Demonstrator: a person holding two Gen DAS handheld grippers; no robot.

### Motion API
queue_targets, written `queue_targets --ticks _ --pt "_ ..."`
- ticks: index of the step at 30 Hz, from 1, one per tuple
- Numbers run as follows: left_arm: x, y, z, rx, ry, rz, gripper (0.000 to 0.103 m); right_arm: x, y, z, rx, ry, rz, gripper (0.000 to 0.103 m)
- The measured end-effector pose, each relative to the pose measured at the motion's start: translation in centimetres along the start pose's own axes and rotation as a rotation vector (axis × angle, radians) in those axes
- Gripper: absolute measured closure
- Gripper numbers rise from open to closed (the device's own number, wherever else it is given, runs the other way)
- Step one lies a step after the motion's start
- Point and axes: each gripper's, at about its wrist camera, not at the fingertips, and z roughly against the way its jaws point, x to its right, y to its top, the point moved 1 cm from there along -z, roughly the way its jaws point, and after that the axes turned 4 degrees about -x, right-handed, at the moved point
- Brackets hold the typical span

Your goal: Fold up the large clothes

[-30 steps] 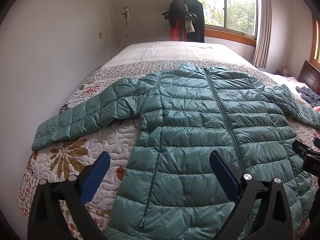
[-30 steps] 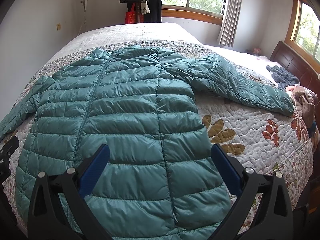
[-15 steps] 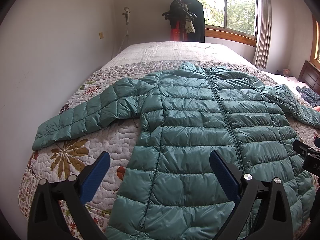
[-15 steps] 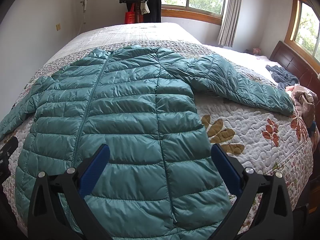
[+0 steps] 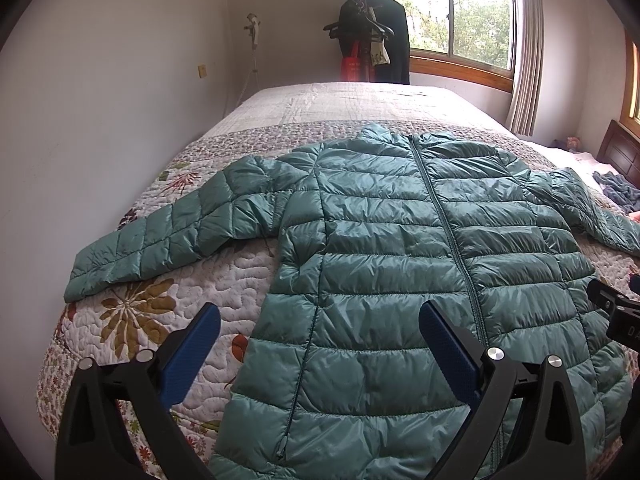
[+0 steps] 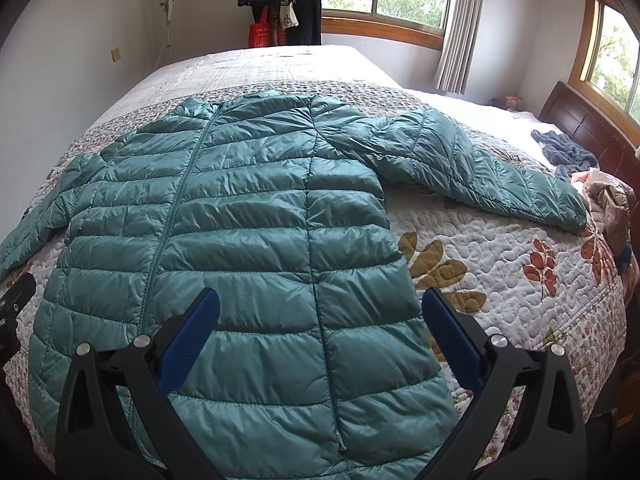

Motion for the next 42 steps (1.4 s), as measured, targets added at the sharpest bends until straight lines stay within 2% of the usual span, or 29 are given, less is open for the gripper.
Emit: queue_targets --ticks 4,6,10,15,20,25,28,29,31,34,36,38,42 --pt "0.7 1.2 -0.7 -0.014 -0.031 0.004 0.004 2.6 1.2 -0.7 -0.011 0.009 -0.024 0.003" --pt "1.2 2.0 -1.0 -0.007 -0.045 0.007 0.004 5.6 2.4 -1.4 -0.029 0.008 -0.081 0.003" --pt "2.3 3.6 -1.3 0.026 -0.072 0.008 0.004 14.1 5.0 -3.1 -0.046 -0.093 -0.221 0.003" --pt "3.8 4.8 -2.4 0.016 -0.117 -0.002 0.004 25.5 7.3 -5.4 -0.089 -0.211 -0.389 0.003" --pt "4.8 4.8 -3.7 -0.011 -0.129 -0.018 0.004 34.4 7.7 -8.4 -0.161 -0.241 -0.506 0.003" --pt "5.0 4.6 -4.8 -0.035 -0.123 -0.018 0.004 37.9 7.1 -11.1 -0.214 -0.227 -0.550 0.003" --pt "4.8 4.5 -5.2 -0.038 -0.114 -0.013 0.004 38.9 6.9 -12.7 -0.226 -0.167 -0.582 0.004" --pt "4.8 4.5 -5.2 -0.038 -0.109 -0.012 0.004 39.1 6.9 -13.1 -0.224 -0.149 -0.594 0.007" --pt "4.7 4.5 -5.4 -0.041 -0.102 -0.012 0.004 39.2 7.0 -13.8 -0.234 -0.139 -0.597 0.020" --pt "4.7 4.4 -5.6 -0.044 -0.102 -0.012 0.004 38.6 7.4 -13.7 -0.233 -0.170 -0.562 0.055" --pt "4.7 4.4 -5.6 -0.045 -0.102 -0.014 0.004 38.5 7.7 -13.6 -0.229 -0.113 -0.561 0.081" --pt "4.7 4.3 -5.7 -0.046 -0.105 -0.015 0.004 38.7 7.9 -13.2 -0.213 -0.086 -0.573 0.088" --pt "4.2 4.3 -5.7 -0.043 -0.109 -0.012 0.004 39.0 8.3 -11.6 -0.158 -0.119 -0.575 0.091"
